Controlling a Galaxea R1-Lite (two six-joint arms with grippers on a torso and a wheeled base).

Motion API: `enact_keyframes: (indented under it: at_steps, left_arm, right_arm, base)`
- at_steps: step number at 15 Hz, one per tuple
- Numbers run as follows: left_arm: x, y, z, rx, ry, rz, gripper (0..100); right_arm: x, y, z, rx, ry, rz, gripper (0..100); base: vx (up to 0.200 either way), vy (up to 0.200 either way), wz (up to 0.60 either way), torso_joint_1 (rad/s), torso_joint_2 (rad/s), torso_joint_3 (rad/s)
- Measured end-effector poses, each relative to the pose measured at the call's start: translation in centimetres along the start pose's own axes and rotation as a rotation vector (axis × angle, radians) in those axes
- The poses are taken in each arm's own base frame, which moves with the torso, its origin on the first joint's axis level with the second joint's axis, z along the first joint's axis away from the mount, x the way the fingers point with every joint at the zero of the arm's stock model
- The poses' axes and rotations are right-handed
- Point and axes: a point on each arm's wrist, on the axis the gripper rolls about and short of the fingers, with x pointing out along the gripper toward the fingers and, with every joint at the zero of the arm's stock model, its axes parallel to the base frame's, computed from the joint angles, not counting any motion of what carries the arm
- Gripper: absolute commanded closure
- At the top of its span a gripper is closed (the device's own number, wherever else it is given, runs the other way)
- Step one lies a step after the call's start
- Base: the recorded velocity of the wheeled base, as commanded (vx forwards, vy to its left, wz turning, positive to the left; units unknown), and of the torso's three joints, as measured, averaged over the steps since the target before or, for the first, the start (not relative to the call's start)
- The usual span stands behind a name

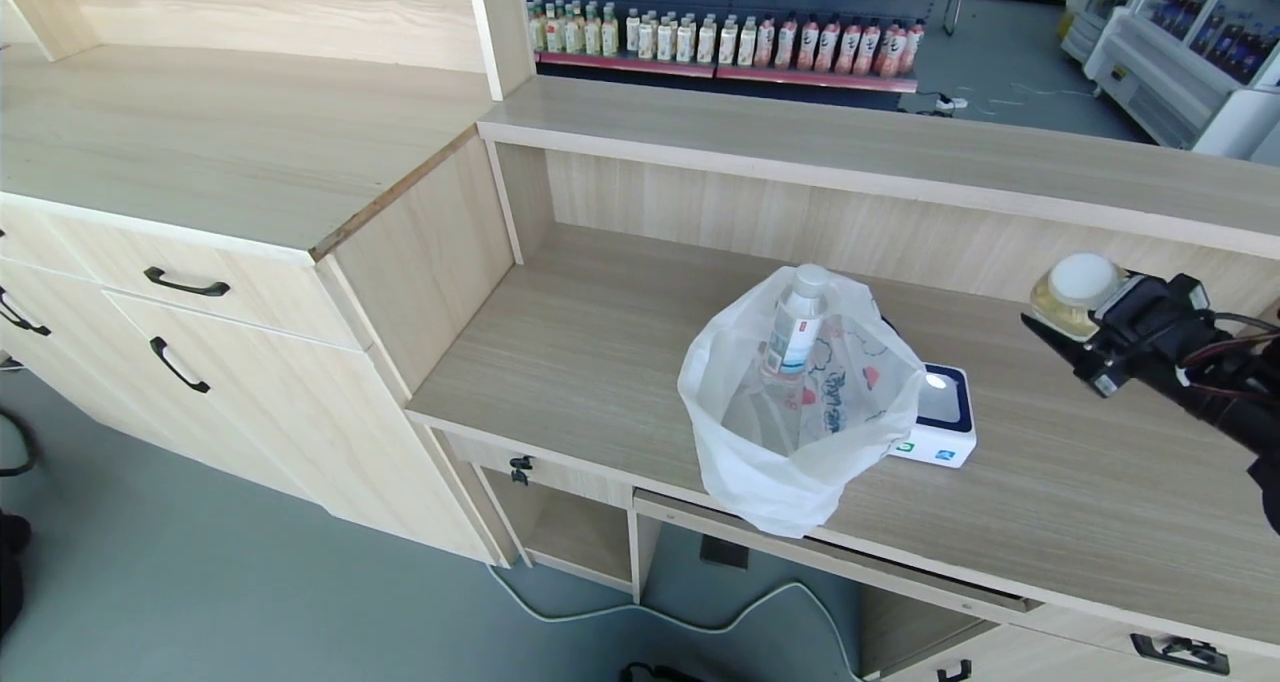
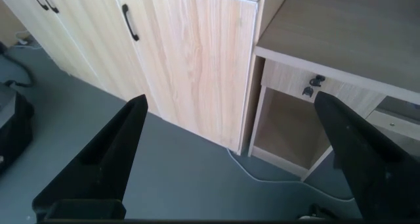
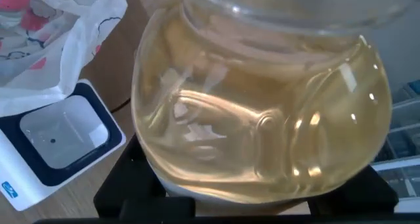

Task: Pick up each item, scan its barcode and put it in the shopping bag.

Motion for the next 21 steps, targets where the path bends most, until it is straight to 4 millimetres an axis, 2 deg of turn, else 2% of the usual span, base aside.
enact_keyframes:
  at_steps: [6,11,18,21]
  left_arm:
    - [0.0,0.0,0.0,0.001,0.000,0.001,0]
    - [0.0,0.0,0.0,0.001,0.000,0.000,0]
    - [0.0,0.0,0.0,0.001,0.000,0.001,0]
    - [0.0,0.0,0.0,0.001,0.000,0.001,0]
  right_arm:
    - [1.9,3.1,-1.7,0.000,-0.134,0.104,100]
    - [2.6,4.4,-2.7,-0.009,-0.164,0.099,100]
    - [4.6,6.4,-2.9,0.046,-0.204,0.131,100]
    - [5.5,6.6,-3.1,0.044,-0.214,0.126,100]
  base:
    - [0.000,0.000,0.00,0.000,0.00,0.000]
    - [0.000,0.000,0.00,0.000,0.00,0.000]
    - [0.000,0.000,0.00,0.000,0.00,0.000]
    - [0.000,0.000,0.00,0.000,0.00,0.000]
